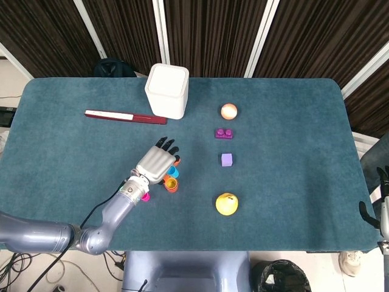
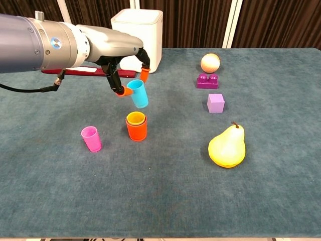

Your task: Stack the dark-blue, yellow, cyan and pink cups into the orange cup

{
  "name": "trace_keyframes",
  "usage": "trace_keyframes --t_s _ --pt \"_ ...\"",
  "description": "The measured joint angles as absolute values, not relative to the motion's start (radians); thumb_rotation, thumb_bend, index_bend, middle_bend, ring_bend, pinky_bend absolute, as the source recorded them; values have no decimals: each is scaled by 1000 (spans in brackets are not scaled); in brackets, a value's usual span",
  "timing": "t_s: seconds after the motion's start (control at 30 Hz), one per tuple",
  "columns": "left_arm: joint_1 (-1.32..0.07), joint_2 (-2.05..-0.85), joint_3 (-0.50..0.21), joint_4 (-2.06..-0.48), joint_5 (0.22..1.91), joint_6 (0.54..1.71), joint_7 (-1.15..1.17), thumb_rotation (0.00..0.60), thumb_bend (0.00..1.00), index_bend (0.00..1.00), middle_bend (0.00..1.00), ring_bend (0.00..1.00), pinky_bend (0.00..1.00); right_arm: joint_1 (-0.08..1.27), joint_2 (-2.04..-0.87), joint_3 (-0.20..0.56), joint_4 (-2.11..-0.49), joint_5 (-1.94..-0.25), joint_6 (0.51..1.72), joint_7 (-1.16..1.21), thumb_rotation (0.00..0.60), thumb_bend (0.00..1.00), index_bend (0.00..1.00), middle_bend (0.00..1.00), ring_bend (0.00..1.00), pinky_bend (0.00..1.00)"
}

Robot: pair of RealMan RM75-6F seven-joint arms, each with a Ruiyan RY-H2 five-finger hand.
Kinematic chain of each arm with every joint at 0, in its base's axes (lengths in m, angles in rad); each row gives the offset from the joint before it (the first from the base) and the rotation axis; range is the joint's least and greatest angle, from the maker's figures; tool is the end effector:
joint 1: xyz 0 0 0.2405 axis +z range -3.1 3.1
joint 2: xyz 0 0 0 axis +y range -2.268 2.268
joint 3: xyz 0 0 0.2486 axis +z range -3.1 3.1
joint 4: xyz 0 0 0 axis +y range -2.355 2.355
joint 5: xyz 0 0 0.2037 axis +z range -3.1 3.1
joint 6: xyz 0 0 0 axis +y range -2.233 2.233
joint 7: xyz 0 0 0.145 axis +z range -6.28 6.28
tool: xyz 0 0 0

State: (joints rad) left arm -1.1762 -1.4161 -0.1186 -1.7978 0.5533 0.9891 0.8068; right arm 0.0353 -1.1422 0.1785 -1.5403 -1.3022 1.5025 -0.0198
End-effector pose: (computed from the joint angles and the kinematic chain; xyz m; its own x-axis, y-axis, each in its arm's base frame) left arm -0.0345 0.3393 -0.0018 0.6943 0.2584 0.6717 0.6838 -0.5279 -0.5037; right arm -0.3371 -0.1870 0.1949 0.4375 0.1226 0.8908 -0.8845 0.2375 0.4017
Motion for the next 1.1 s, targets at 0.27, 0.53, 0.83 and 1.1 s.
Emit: trace_keyframes --t_s 0.27,0.53,0.83,1.1 --pt "-1185 -1401 -112 -1861 551 1012 830 600 355 465 185 0 0 29 -1134 183 -1547 -1302 1513 -9 600 424 36 0 58 0" --pt "-1191 -1393 -95 -1890 545 1037 857 600 355 466 185 0 0 27 -1130 184 -1552 -1303 1518 -5 600 423 36 0 58 0" --pt "-1194 -1414 -79 -1868 532 1043 868 600 355 466 186 0 0 25 -1129 186 -1553 -1302 1520 -5 600 424 36 0 58 0" --pt "-1198 -1440 -72 -1836 525 1033 867 600 352 462 185 0 0 27 -1131 187 -1549 -1297 1515 -4 600 424 36 0 58 0"
